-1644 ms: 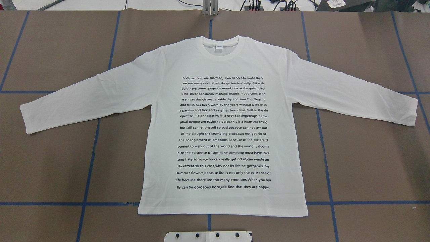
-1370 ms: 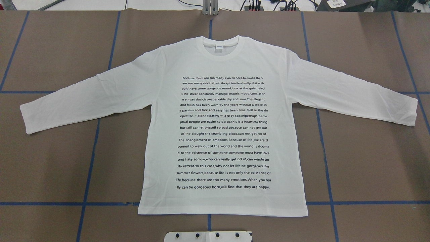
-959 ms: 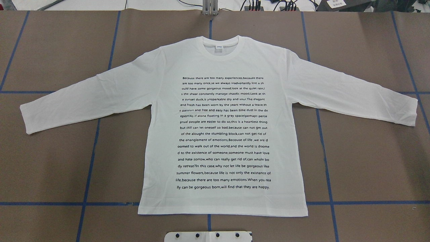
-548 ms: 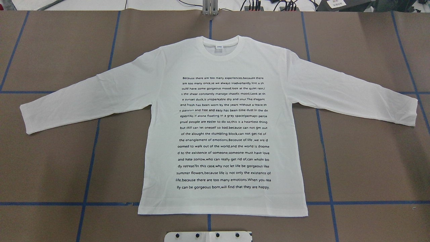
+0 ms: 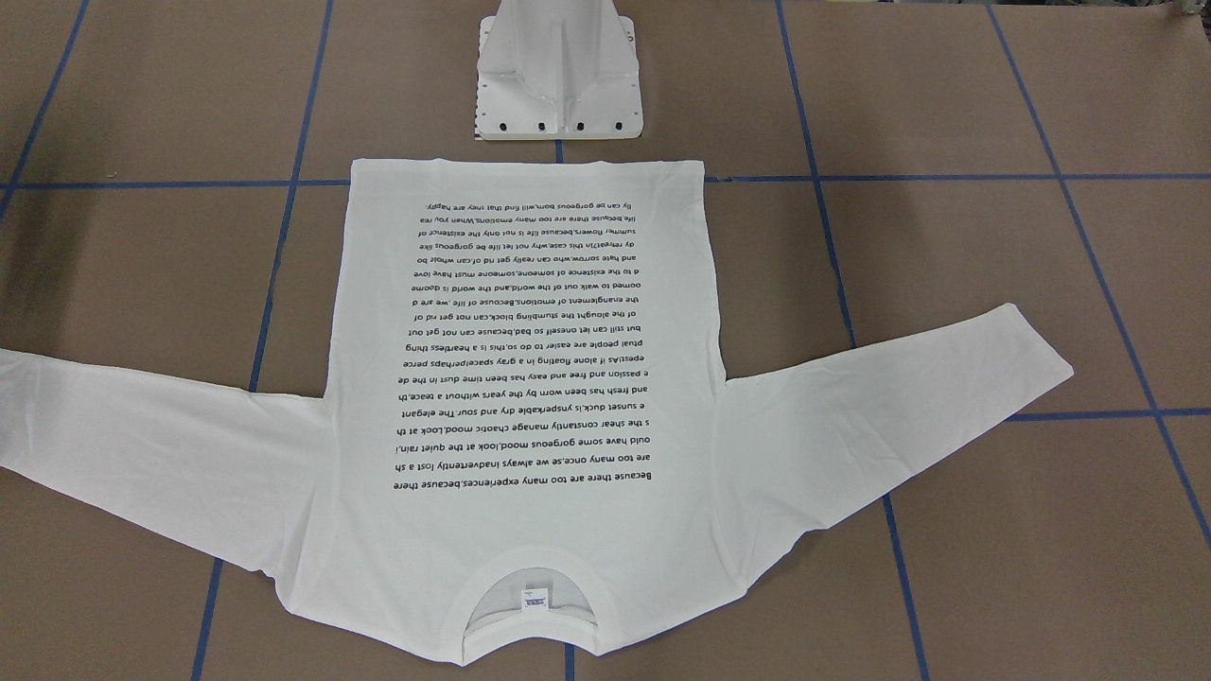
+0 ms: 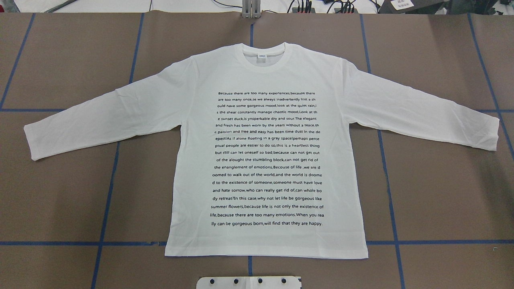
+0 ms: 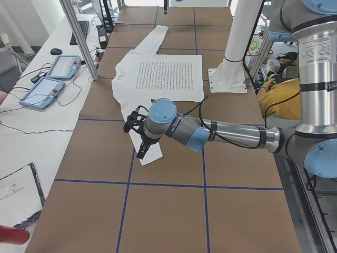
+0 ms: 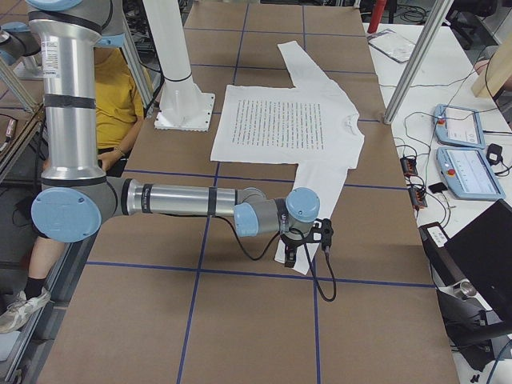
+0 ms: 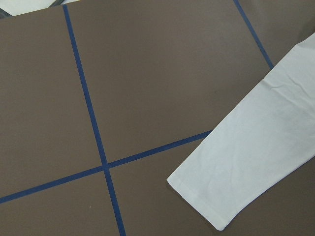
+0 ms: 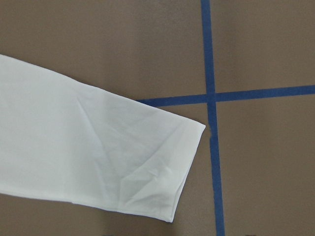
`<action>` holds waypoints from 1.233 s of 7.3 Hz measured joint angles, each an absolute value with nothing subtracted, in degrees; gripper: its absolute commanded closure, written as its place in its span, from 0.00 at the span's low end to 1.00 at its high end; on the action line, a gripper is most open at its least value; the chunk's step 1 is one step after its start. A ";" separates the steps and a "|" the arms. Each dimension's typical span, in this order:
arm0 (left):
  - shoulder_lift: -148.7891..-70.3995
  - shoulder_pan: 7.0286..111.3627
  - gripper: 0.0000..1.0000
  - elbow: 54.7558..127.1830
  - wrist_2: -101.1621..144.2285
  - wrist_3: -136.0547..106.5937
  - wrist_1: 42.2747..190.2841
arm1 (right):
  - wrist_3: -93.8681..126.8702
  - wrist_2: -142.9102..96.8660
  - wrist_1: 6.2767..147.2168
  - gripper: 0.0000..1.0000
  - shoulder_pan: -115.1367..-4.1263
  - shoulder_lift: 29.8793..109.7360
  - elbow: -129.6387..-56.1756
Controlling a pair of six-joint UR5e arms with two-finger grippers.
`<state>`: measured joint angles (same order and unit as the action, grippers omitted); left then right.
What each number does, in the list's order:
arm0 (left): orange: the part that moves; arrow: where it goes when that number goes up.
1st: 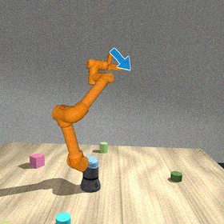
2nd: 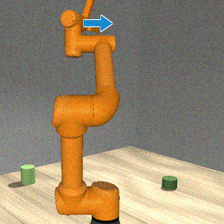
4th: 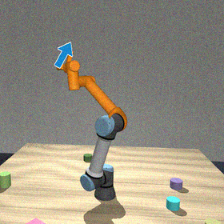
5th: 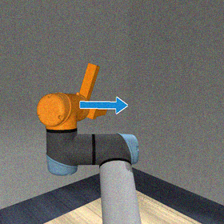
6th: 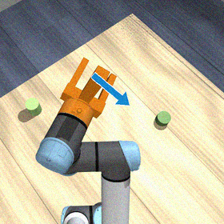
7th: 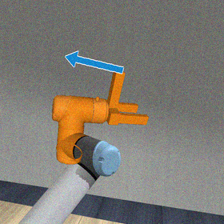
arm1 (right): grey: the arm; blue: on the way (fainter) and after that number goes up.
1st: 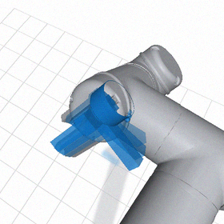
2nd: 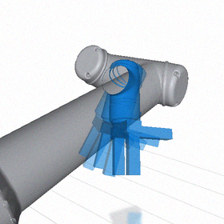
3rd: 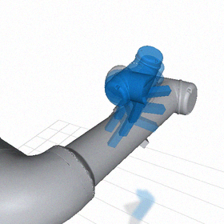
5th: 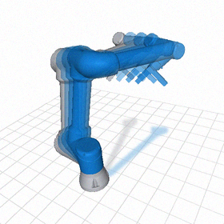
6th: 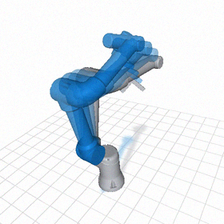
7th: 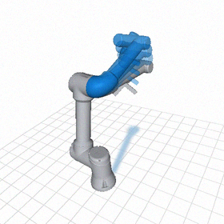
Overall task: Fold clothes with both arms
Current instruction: 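Grasp the cuff of the sleeve nearest the right gripper with the right gripper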
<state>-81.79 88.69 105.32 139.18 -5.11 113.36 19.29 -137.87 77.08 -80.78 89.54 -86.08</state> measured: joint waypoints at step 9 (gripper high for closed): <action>-81.83 88.74 0.00 105.48 139.33 -5.17 113.99 | 48.33 -137.10 48.71 0.19 -71.64 88.76 -72.11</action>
<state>-81.83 88.74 105.48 139.33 -5.17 113.99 48.33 -137.10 48.71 -71.64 88.76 -72.11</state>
